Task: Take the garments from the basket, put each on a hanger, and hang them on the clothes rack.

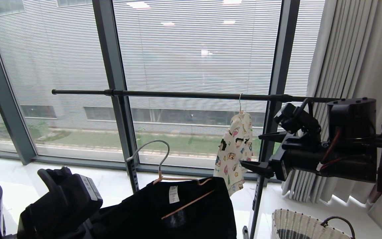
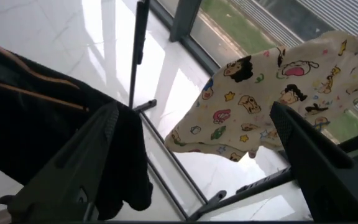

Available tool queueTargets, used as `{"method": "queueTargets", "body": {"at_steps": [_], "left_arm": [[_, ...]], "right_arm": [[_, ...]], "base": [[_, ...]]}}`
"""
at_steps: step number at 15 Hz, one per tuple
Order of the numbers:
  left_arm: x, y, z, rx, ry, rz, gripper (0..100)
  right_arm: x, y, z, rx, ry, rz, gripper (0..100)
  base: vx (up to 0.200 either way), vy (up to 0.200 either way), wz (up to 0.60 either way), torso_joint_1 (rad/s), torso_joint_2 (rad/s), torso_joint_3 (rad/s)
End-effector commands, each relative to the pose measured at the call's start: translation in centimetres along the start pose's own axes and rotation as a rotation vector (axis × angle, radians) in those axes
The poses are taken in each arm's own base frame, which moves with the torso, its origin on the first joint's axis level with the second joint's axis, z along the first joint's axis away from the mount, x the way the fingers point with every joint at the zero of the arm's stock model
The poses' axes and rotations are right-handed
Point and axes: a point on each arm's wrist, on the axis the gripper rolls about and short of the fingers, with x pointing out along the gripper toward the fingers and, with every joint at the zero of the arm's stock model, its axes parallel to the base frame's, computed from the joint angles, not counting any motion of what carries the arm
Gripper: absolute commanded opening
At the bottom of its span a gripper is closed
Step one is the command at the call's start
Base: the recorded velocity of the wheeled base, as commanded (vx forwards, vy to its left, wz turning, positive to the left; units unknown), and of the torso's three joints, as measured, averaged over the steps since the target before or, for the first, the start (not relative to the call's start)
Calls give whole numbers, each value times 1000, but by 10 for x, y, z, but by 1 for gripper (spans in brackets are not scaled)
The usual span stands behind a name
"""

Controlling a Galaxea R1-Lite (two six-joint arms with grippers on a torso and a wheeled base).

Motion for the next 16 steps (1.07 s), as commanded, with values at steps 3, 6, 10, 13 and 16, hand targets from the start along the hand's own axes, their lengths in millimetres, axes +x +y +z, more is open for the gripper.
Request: {"method": "queueTargets", "body": {"at_steps": [3, 6, 10, 13, 16], "left_arm": [[-1, 1, 2, -1, -17, 5, 0], [-2, -1, 9, 8, -94, -21, 0], [-2, -7, 8, 32, -121, -125, 0], [-4, -14, 10, 54, -139, -167, 0], [-8, -20, 11, 77, -160, -202, 0]], "right_arm": [[-15, 4, 9, -59, -26, 40, 100], [-16, 10, 12, -178, 11, 203, 100], [-4, 27, 28, -357, 73, 458, 100], [7, 47, 23, -424, 125, 616, 100], [12, 66, 19, -420, 141, 716, 100]], "base": [[0, 0, 0, 0, 0, 0], [0, 0, 0, 0, 0, 0], [0, 0, 0, 0, 0, 0], [0, 0, 0, 0, 0, 0], [0, 0, 0, 0, 0, 0]]}}
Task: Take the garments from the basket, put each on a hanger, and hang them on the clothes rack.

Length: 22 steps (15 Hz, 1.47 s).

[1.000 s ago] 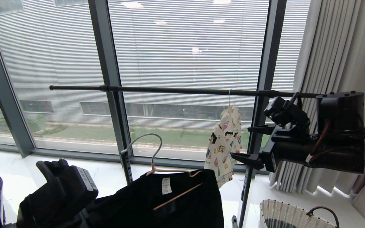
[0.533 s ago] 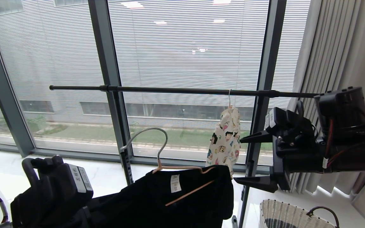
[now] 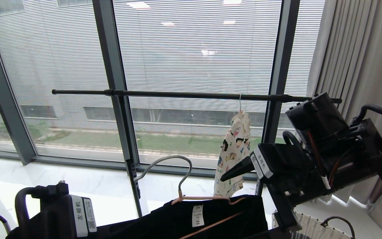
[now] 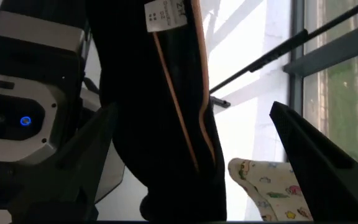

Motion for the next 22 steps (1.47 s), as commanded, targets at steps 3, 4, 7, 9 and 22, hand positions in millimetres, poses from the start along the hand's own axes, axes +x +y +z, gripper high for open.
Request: {"method": "queueTargets", "body": {"at_steps": [3, 4, 7, 9, 22], "left_arm": [[-1, -4, 2, 76, -17, -23, 0], [-1, -5, 2, 80, -20, -31, 0], [-1, -4, 5, 75, -47, -17, 0], [0, -4, 6, 75, -55, -15, 0], [-1, -4, 6, 83, -58, -14, 0]], "right_arm": [[22, 3, -1, 45, 15, 74, 100], [24, 4, -1, 70, 16, 81, 100], [31, 2, -4, 140, 26, 92, 100], [35, -1, -5, 167, 22, 86, 100], [43, -14, -3, 167, -14, 3, 0]], "base": [[0, 0, 0, 0, 0, 0], [0, 0, 0, 0, 0, 0], [0, 0, 0, 0, 0, 0], [0, 0, 0, 0, 0, 0], [0, 0, 0, 0, 0, 0]]}}
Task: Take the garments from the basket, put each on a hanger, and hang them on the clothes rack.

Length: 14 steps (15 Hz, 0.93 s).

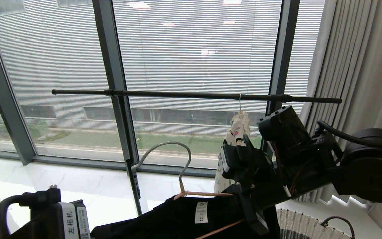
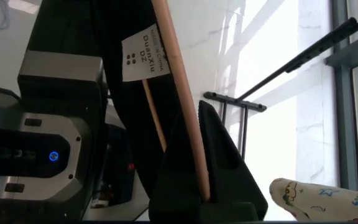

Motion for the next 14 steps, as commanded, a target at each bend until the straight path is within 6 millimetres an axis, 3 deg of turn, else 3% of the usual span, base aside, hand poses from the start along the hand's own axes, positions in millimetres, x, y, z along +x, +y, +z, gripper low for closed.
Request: {"method": "queueTargets", "body": {"at_steps": [1, 2, 3, 10, 14], "left_arm": [[0, 0, 0, 4, 0, -4, 0], [0, -1, 0, 3, 0, -7, 0], [0, -1, 0, 2, 0, -7, 100], [-3, -2, -6, -1, 18, 10, 100], [-30, -9, -32, -10, 34, 125, 100]], "right_arm": [[2, -2, -1, 0, 0, -3, 0], [3, -2, 0, -7, -7, -7, 0], [3, -4, 2, -26, -24, -17, 0], [-14, -17, 2, -201, -65, -106, 0], [-31, -29, -5, -177, -64, -170, 0]], "base": [[0, 0, 0, 0, 0, 0], [0, 0, 0, 0, 0, 0], [0, 0, 0, 0, 0, 0], [0, 0, 0, 0, 0, 0], [0, 0, 0, 0, 0, 0]]}}
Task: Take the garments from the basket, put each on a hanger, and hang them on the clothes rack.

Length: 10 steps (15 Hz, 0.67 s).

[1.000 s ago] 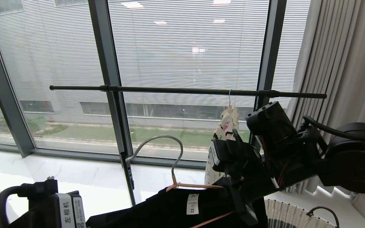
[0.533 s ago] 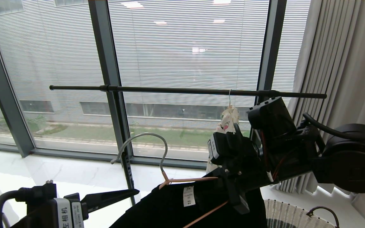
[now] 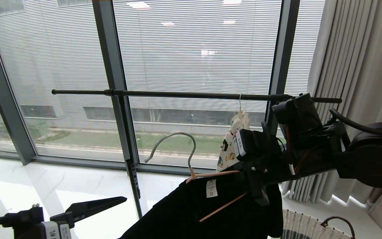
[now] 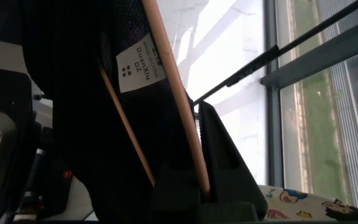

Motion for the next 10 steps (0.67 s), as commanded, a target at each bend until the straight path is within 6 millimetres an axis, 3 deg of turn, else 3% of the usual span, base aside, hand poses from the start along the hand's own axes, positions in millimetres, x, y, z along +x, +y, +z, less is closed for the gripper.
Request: {"method": "queueTargets", "body": {"at_steps": [1, 5, 10], "left_arm": [[-20, 0, -19, -24, 0, 98, 100], [-31, -3, -50, -92, 75, 198, 100], [-29, -7, -63, -203, 124, 187, 100]], "right_arm": [[-10, -8, -4, 13, 5, -39, 0], [-25, -18, -8, 18, 0, -101, 0], [-32, -15, 1, -1, -20, -116, 0]], "base": [[0, 0, 0, 0, 0, 0], [0, 0, 0, 0, 0, 0], [0, 0, 0, 0, 0, 0]]}}
